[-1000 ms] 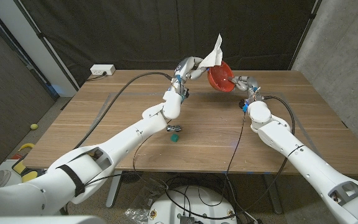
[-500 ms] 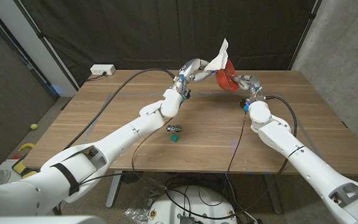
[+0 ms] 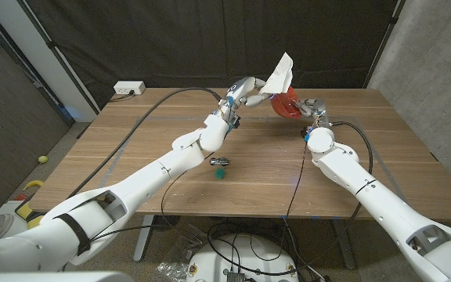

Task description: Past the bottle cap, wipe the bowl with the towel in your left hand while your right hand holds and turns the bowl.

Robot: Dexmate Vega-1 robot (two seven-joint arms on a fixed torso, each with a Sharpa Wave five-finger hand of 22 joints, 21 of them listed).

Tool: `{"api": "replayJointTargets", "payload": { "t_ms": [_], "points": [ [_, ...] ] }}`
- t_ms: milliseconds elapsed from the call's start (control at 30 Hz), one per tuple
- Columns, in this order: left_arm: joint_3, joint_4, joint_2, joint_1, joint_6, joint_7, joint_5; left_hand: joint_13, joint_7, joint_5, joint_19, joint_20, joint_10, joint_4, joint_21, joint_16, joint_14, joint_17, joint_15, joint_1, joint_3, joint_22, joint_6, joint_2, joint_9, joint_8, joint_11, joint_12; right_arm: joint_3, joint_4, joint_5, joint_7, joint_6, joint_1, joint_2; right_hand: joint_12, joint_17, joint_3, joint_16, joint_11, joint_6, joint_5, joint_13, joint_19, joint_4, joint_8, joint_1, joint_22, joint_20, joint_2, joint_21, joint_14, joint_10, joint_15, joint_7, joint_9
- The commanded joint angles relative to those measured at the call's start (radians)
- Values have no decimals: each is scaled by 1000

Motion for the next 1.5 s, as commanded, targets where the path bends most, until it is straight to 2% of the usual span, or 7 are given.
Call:
{"api": "replayJointTargets", "payload": {
  "t_ms": [33, 300, 500, 833, 1100, 1500],
  "points": [
    [-8, -94, 49, 35, 24, -67, 31, 3, -29, 5, -8, -31, 25, 1, 9, -2, 0, 3, -108, 0, -6, -1, 27, 3, 3, -2, -22, -6, 5, 11, -11, -91, -157, 22, 32, -2, 0, 1, -6, -4, 25, 0, 0, -1, -11, 2, 12, 1, -119, 10, 0, 3, 14, -32, -12, 5],
    [-34, -182, 78, 77, 111, -94, 61, 3, -25, 5, -10, -31, 27, 2, 14, -1, 5, 7, -108, 1, -8, -2, 30, 4, 4, -4, -22, -10, 18, 7, -11, -126, -208, 18, 26, -5, 1, 1, -8, -2, 27, 1, 0, 0, -11, 0, 13, 1, -118, 9, -1, 6, 15, -32, -12, 5],
    [-53, -251, 93, 119, 223, -68, 123, 3, -20, 5, -9, -29, 32, 2, 20, -2, 5, 9, -107, 2, -9, -3, 32, 4, 4, -6, -22, -12, 4, -28, -33, -132, -235, 9, 1, -6, 2, 1, -10, -1, 26, 1, 3, 0, -11, -2, 13, 1, -118, 9, -1, 6, 14, -32, -12, 6],
    [-55, -350, 120, 162, 438, -88, 232, 7, -16, 5, -7, -22, 37, 2, 29, -3, 11, 12, -107, 4, -11, -4, 33, 3, 4, -11, -21, -13, -23, -72, -85, -151, -312, 12, -18, -10, 3, 0, -11, -1, 26, 1, 2, 0, -9, -4, 12, 1, -119, 10, -3, 10, 16, -32, -14, 7],
    [-21, -408, 156, 154, 587, -199, 334, 5, -13, 5, -4, -21, 38, 2, 36, -4, 14, 14, -108, 5, -12, -5, 35, 1, 4, -14, -20, -19, -68, -123, -147, -146, -413, 25, -46, -10, 4, -1, -15, -6, 27, 1, 9, -1, -9, -7, 12, 1, -121, 9, -5, 8, 12, -32, -18, 5],
    [20, -459, 191, 121, 734, -389, 441, 7, -7, 5, -6, -17, 37, 2, 44, -8, 15, 15, -107, 7, -13, -5, 34, 2, 5, -20, -20, -24, -161, -208, -228, -45, -595, 70, -115, -16, 3, -2, -22, -4, 26, 1, 9, -3, -7, -8, 10, 0, -123, 10, -10, 2, 9, -33, -20, 8]
  ]
}}
